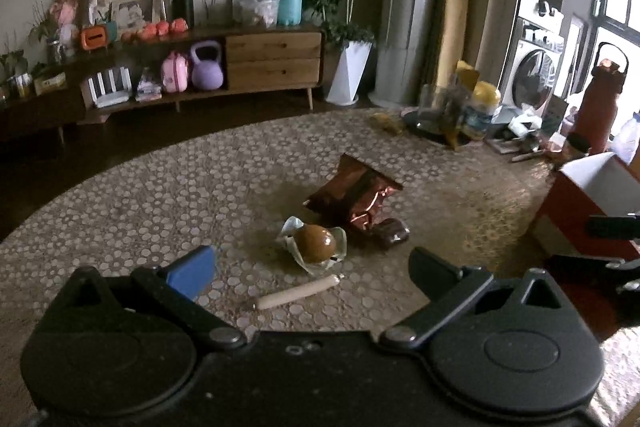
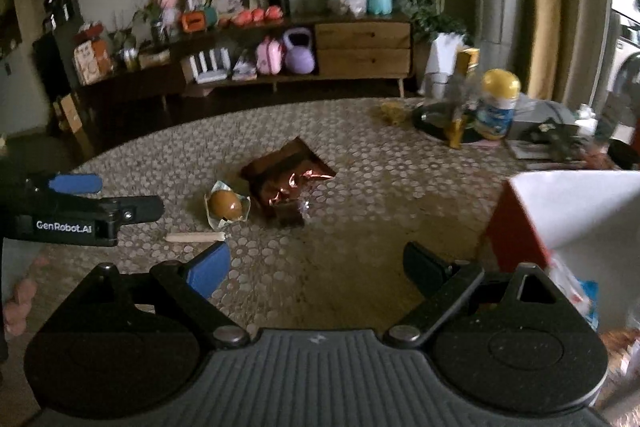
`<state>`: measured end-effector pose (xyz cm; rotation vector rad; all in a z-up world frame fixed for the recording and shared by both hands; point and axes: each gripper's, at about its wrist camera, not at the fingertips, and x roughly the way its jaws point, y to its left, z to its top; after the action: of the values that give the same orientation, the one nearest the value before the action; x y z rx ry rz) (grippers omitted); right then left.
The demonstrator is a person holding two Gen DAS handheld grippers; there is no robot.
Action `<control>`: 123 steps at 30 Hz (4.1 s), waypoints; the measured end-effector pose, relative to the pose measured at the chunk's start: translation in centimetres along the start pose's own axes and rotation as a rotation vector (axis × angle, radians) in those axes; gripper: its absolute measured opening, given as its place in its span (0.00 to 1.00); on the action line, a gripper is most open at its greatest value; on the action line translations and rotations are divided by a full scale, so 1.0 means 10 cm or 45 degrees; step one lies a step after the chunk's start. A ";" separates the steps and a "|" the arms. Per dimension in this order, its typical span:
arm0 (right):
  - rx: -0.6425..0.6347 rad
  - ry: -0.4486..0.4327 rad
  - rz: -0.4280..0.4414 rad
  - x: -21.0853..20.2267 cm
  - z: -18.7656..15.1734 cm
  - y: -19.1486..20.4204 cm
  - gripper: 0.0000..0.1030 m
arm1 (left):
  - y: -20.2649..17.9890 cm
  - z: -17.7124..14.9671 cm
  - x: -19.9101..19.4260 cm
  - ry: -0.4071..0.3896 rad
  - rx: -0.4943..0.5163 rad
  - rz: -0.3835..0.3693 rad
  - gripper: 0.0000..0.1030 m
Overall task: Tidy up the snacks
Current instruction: 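Close the left gripper on the wrapped brown egg while the right grasps the brown bag, then carry the wrapped egg and brown cake with both grippers over the red box, then open both grippers to drop the egg and cake into the box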
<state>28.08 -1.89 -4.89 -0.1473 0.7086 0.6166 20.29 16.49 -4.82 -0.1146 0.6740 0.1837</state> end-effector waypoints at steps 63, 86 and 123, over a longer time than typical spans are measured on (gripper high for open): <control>0.063 0.060 0.030 0.33 -0.07 0.09 0.28 | -0.29 0.00 0.33 0.157 -0.032 -0.149 0.45; 0.134 -0.094 -0.052 -1.55 -0.39 -0.35 0.28 | -1.42 0.04 -1.09 0.010 0.147 -0.384 0.45; 0.408 -0.059 -0.520 -1.71 -0.67 -2.64 0.28 | -3.45 0.18 -0.14 0.109 0.385 -0.500 0.45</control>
<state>29.34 -33.78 -0.90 0.0210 0.6986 0.1123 27.37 -17.15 -0.97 0.0372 0.7438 -0.3023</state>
